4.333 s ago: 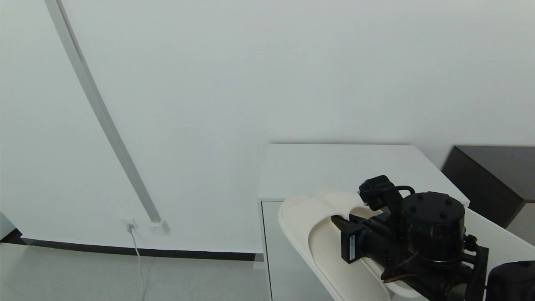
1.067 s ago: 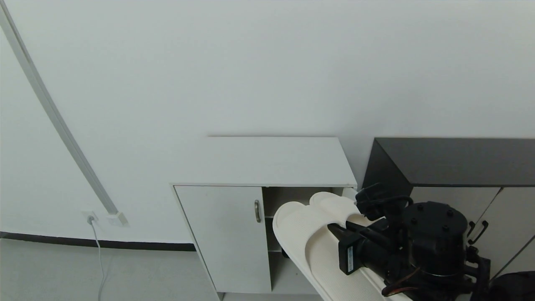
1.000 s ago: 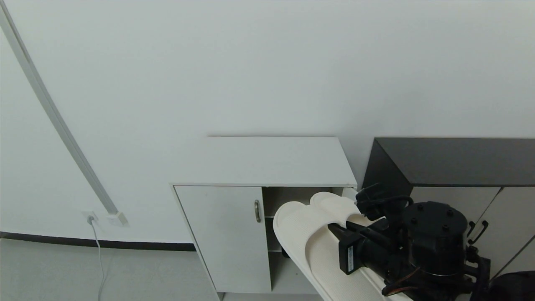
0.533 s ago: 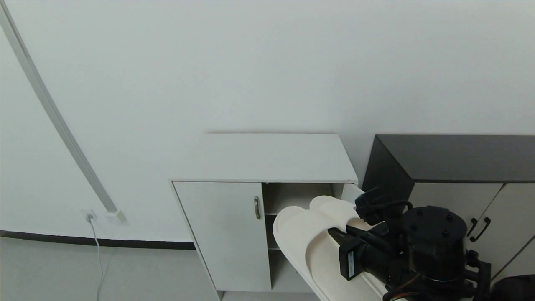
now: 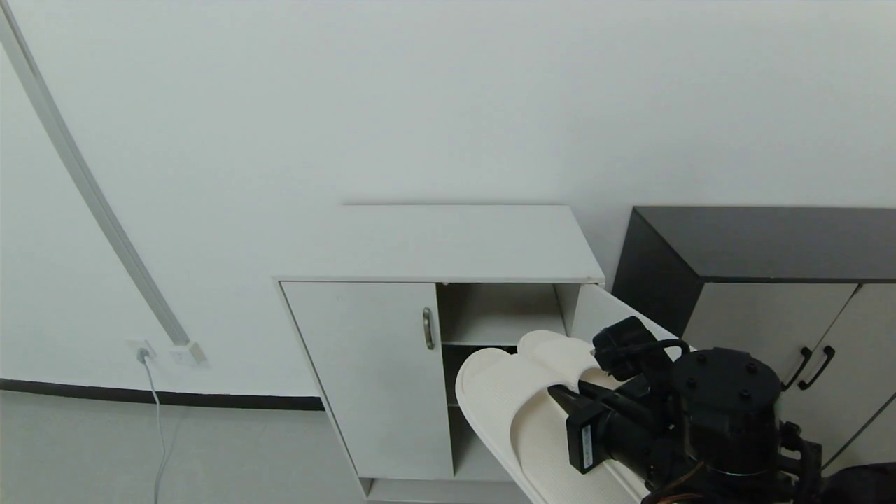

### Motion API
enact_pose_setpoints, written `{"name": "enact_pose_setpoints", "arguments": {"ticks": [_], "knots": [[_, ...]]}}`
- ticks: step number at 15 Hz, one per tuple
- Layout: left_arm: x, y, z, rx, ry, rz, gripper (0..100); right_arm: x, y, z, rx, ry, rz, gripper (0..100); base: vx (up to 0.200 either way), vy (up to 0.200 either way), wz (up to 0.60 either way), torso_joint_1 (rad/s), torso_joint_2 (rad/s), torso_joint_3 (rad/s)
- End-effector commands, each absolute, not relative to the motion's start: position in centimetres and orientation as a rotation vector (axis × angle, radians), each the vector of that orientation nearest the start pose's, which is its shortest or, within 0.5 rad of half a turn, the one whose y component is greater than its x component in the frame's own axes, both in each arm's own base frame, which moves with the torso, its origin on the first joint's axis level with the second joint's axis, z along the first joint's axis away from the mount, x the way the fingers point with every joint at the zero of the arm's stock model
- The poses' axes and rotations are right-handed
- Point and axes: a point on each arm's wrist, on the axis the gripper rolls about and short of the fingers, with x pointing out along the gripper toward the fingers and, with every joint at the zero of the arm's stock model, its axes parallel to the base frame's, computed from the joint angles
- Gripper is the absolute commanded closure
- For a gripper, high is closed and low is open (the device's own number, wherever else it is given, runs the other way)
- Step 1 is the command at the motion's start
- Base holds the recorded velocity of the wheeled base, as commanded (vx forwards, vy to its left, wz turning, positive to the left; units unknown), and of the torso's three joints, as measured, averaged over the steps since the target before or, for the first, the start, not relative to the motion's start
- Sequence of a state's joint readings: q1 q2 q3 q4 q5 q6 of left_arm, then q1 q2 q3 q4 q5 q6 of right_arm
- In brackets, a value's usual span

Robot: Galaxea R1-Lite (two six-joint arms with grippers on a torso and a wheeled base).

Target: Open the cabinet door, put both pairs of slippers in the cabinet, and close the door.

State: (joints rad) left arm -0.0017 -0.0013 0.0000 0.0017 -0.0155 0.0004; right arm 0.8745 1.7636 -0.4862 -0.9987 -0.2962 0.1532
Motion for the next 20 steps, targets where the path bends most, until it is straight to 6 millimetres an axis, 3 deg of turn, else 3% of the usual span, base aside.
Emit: {"name": "enact_pose_setpoints", "arguments": {"ticks": [1, 20], "knots": [[-2.28, -0.03, 7.53, 0.0, 0.002, -0.017, 100, 18.33, 20.89, 12.02, -0.01, 0.282, 0.554, 100, 0.0, 0.0, 0.0, -0.227, 0.54, 0.3], [-2.28, -0.03, 7.53, 0.0, 0.002, -0.017, 100, 18.38, 21.09, 11.6, -0.014, 0.288, 0.558, 100, 0.0, 0.0, 0.0, -0.179, 0.51, 0.323]]}}
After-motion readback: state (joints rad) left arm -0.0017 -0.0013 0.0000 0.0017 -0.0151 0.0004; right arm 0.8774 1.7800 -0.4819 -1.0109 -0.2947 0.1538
